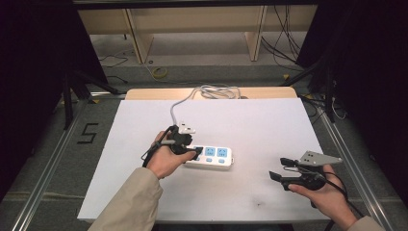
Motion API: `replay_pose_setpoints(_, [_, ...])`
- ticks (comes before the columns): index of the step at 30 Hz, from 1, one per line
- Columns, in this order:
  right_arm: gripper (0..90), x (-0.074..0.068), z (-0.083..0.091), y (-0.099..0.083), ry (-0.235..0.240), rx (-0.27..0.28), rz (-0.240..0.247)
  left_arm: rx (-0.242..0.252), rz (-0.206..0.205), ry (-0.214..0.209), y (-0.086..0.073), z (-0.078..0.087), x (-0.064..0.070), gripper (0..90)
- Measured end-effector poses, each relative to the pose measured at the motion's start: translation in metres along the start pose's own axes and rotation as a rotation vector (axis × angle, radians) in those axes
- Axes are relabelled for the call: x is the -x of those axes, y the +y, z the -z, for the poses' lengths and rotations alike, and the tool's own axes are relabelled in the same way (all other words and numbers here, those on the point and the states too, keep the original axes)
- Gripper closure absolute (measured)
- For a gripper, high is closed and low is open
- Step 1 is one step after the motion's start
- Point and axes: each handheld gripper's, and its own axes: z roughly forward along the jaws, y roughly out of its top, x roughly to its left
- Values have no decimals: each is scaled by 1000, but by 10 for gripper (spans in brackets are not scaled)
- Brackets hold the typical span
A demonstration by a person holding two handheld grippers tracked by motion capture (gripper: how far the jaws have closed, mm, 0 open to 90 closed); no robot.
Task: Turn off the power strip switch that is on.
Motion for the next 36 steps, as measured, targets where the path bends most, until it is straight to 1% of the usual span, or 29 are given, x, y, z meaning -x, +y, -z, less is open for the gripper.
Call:
replay_pose_setpoints(4, [306, 0, 0, 0, 1, 0, 0, 11, 16, 6, -5, 4, -4, 388])
replay_pose_setpoints(6, [305, 0, 0, 0, 1, 0, 3, 0, 9, 6, -8, 4, -5, 355])
replay_pose_setpoints(8, [305, 0, 0, 0, 2, -1, 3, -8, -14, 28, -11, 6, -6, 319])
replay_pose_setpoints(11, [305, 0, -1, 0, 2, -1, 1, -14, -15, 52, -14, 8, -7, 274])
replay_pose_setpoints(13, [305, 0, -1, 0, 2, 0, 1, -22, -30, 60, -16, 10, -8, 258])
replay_pose_setpoints(15, [305, 0, -1, 0, 2, 1, 4, -17, -34, 68, -18, 12, -9, 236])
replay_pose_setpoints(17, [305, 0, -1, 0, 1, 1, 3, -8, -29, 69, -20, 15, -10, 232])
replay_pose_setpoints(20, [304, 0, -1, 0, 3, 2, 3, 11, -15, 55, -25, 19, -12, 225])
replay_pose_setpoints(22, [302, 0, -1, 0, 2, 1, 2, 23, -12, 60, -30, 22, -13, 230])
replay_pose_setpoints(25, [302, 0, -1, 0, -1, 5, -5, 49, -12, 55, -38, 29, -14, 231])
replay_pose_setpoints(28, [302, 0, -1, 0, -2, 6, -6, 79, -6, 74, -46, 36, -16, 228])
replay_pose_setpoints(29, [302, 0, -1, 0, -1, 5, -3, 82, -1, 78, -48, 38, -17, 224])
replay_pose_setpoints(30, [302, 0, -1, 0, -2, 4, -3, 75, 5, 77, -51, 41, -19, 223])
replay_pose_setpoints(31, [302, 0, -2, 0, 0, 5, -3, 70, 20, 81, -54, 43, -20, 219])
replay_pose_setpoints(33, [302, 0, -2, 0, 2, 2, 4, 67, 30, 84, -61, 47, -22, 198])
replay_pose_setpoints(36, [302, 0, -3, 0, 6, 0, 2, 76, 43, 90, -69, 50, -24, 184])
